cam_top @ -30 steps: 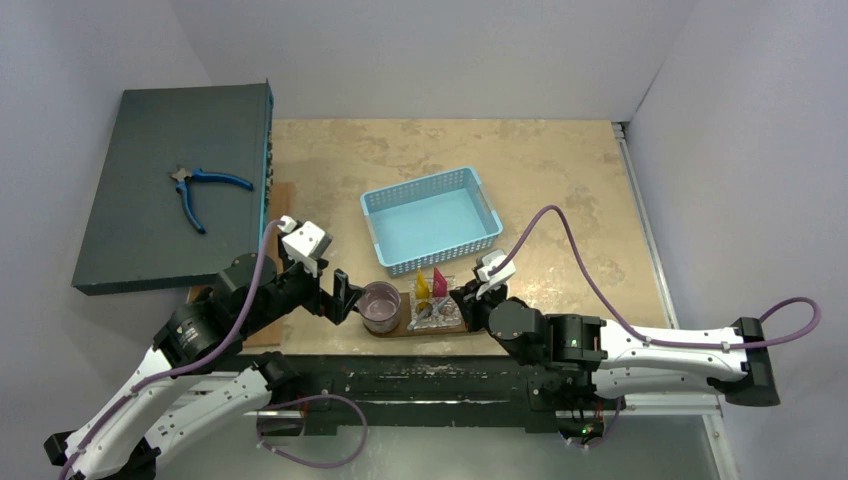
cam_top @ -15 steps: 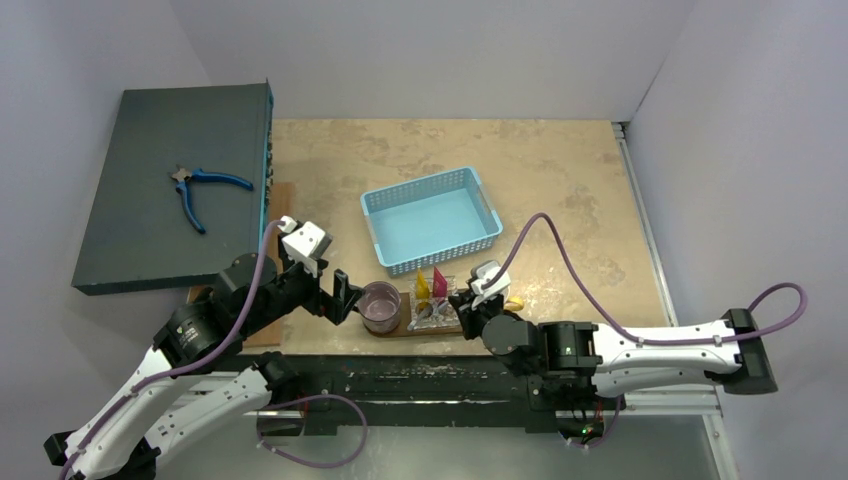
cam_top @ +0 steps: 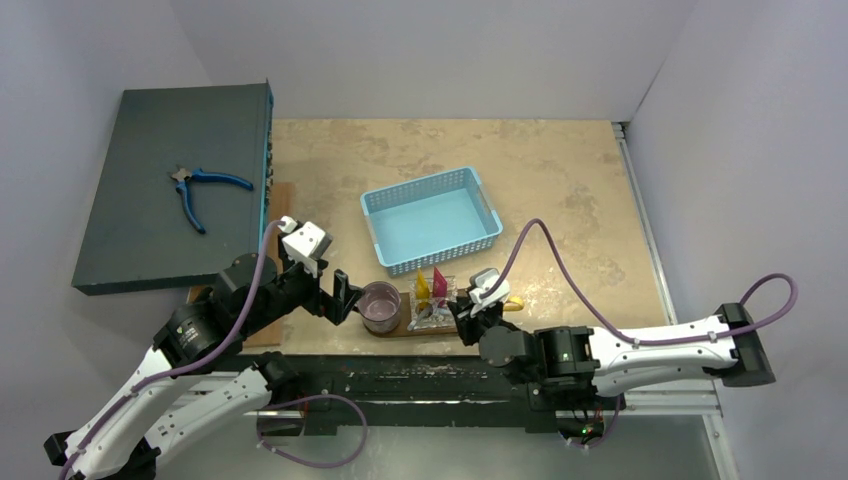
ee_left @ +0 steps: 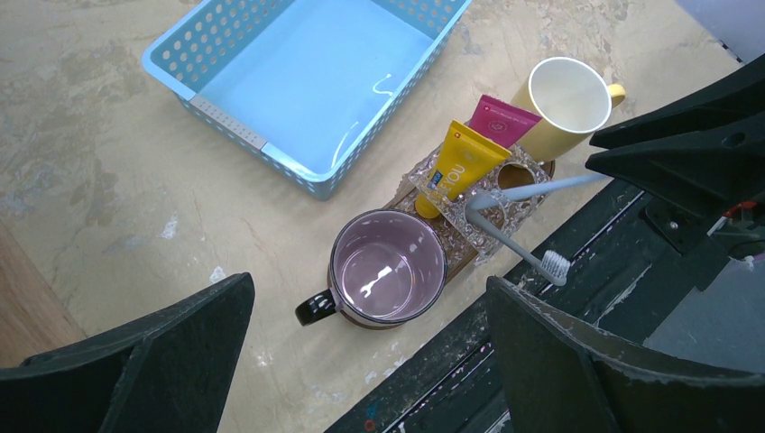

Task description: Prepare toiletry sets of a toothbrush and toothpaste on the tray

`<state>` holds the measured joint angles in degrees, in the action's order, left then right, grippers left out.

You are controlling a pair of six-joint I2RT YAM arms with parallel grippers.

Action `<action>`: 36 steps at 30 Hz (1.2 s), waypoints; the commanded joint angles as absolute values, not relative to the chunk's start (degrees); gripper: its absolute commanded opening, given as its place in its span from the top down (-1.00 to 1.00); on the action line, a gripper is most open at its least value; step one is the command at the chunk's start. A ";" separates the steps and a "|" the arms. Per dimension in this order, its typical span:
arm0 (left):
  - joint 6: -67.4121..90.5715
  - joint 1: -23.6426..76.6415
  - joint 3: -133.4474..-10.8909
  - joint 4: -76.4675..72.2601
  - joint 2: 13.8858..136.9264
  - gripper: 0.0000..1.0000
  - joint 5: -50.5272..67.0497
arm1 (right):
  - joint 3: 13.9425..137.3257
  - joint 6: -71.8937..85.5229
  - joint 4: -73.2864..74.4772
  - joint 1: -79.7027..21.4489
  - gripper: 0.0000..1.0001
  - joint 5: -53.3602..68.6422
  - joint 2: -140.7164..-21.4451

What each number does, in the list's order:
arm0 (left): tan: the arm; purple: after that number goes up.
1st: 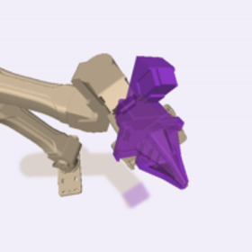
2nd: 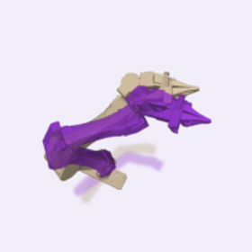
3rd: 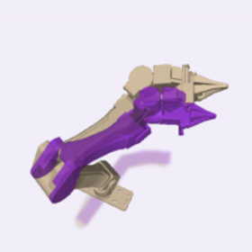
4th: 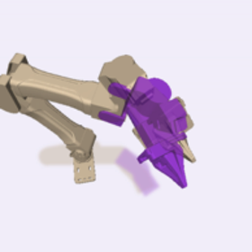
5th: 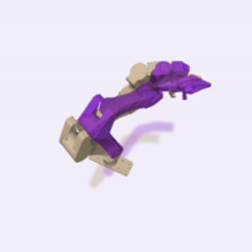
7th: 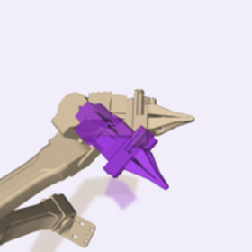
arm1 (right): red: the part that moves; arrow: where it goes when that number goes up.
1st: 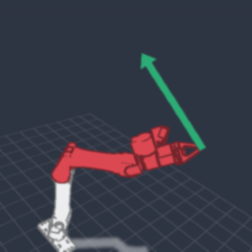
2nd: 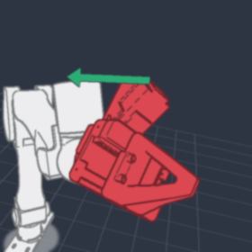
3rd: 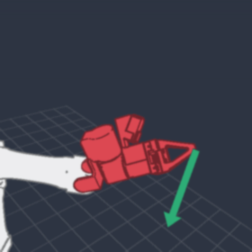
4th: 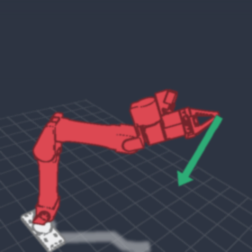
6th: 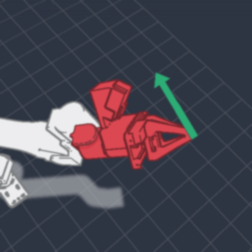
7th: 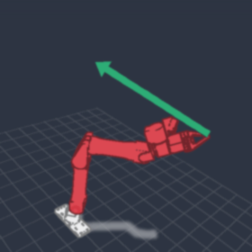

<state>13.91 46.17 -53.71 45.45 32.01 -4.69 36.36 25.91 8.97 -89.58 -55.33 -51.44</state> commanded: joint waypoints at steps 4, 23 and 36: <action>13.10 46.34 -53.79 44.09 32.06 -1.00 -4.13 | 36.77 28.73 9.60 -91.84 0.45 -60.45 -52.59; 13.27 46.32 -53.80 44.18 31.82 -1.00 -4.04 | 41.23 30.40 15.68 -94.31 0.37 -65.20 -53.44; 13.38 46.40 -53.88 44.18 32.08 -1.00 -4.12 | 47.19 34.22 25.12 -94.22 0.09 -65.32 -53.17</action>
